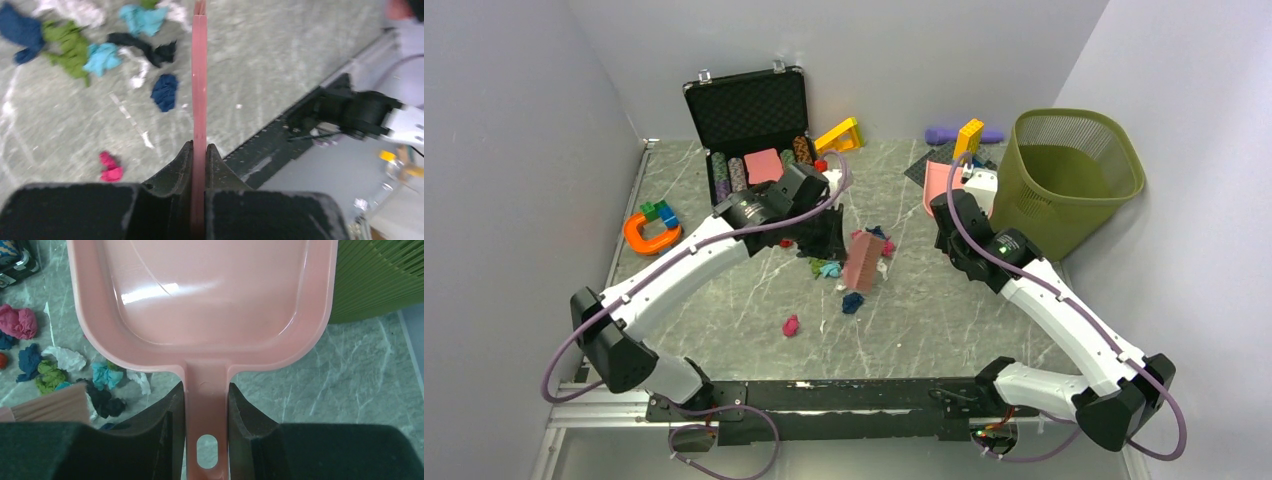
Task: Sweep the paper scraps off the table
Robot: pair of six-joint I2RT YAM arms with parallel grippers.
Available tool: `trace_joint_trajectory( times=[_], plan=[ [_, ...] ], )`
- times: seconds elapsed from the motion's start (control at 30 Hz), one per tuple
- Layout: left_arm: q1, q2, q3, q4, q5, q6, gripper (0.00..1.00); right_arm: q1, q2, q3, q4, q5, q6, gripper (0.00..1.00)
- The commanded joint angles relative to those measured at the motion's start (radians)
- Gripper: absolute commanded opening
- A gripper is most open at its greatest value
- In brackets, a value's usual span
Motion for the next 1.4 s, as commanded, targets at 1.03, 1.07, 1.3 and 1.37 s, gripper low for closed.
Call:
trace_joint_trajectory(
  times=[1.03,1.07,1.3,1.37],
  plan=[
    [0.121,0.169,-0.029,0.030,-0.181,-0.274,0.00,-0.002,0.095,0.031,-0.090,-0.006,-0.002,0.00],
    [0.119,0.114,-0.040,0.037,-0.159,-0.256,0.00,-0.002,0.095,0.030,-0.094,-0.012,-0.003,0.00],
    [0.123,-0.053,-0.008,0.082,-0.221,-0.097,0.00,-0.002,0.091,0.009,-0.074,-0.079,-0.040,0.00],
    [0.140,-0.050,0.019,0.051,-0.347,-0.075,0.00,-0.003,0.096,0.011,-0.070,-0.089,-0.038,0.00]
  ],
)
